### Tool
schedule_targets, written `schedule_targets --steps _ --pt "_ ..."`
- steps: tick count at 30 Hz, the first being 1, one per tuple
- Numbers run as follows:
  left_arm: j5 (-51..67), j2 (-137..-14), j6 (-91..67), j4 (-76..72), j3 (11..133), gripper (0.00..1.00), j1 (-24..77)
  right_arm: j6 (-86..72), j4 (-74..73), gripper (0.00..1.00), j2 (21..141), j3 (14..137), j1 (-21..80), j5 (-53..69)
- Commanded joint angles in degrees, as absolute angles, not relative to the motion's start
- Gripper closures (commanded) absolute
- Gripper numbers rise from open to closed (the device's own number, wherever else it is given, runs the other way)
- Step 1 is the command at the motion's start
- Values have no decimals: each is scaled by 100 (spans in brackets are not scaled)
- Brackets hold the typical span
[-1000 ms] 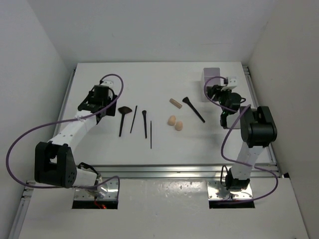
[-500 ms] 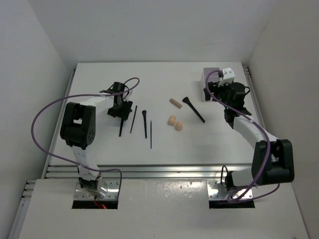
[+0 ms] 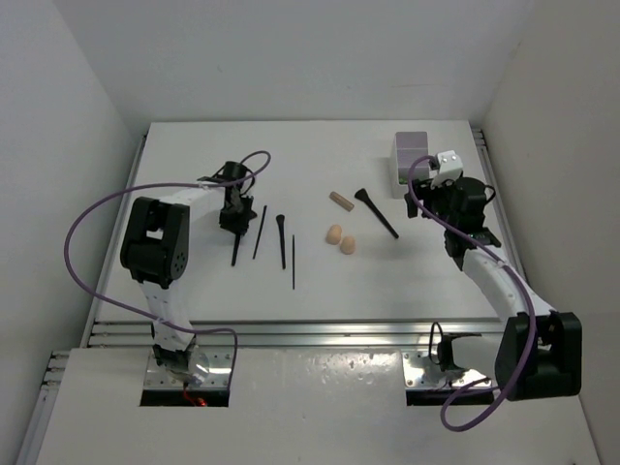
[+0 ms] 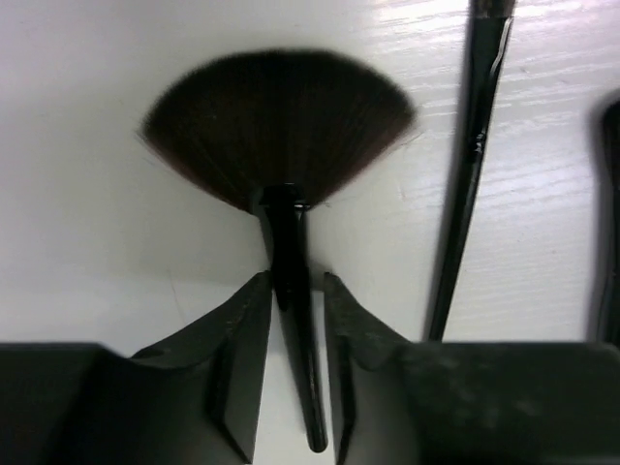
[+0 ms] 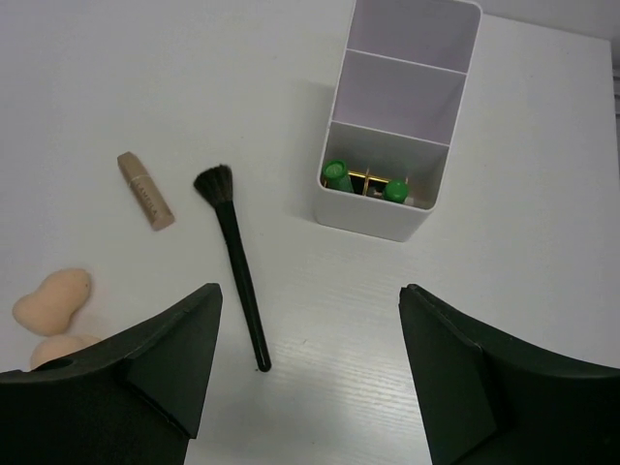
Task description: Organize the makeup
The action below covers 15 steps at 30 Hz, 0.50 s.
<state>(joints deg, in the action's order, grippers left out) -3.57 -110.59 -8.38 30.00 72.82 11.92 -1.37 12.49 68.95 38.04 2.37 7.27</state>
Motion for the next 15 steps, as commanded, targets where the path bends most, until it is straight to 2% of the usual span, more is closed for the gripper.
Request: schedule_targets --steps 1,2,3,5,6,15 --pt "-360 -11328 -984 3340 7127 69 1160 -61 1310 26 6610 3736 202 606" --pt "-360 -11390 -984 3340 7128 75 1108 -70 1301 26 6566 3709 211 598" --pt "-360 -11391 -984 3340 7180 87 1107 -79 1249 26 6426 3683 220 572" --pt "-360 -11452 -1037 3340 7181 98 1028 -79 1161 26 6320 3648 211 528" --pt "-360 -11452 -1115 3340 7250 100 967 -53 1047 26 6145 3647 202 493" --pt "-589 -10873 -765 3340 8216 100 844 -44 826 26 5625 3235 150 351"
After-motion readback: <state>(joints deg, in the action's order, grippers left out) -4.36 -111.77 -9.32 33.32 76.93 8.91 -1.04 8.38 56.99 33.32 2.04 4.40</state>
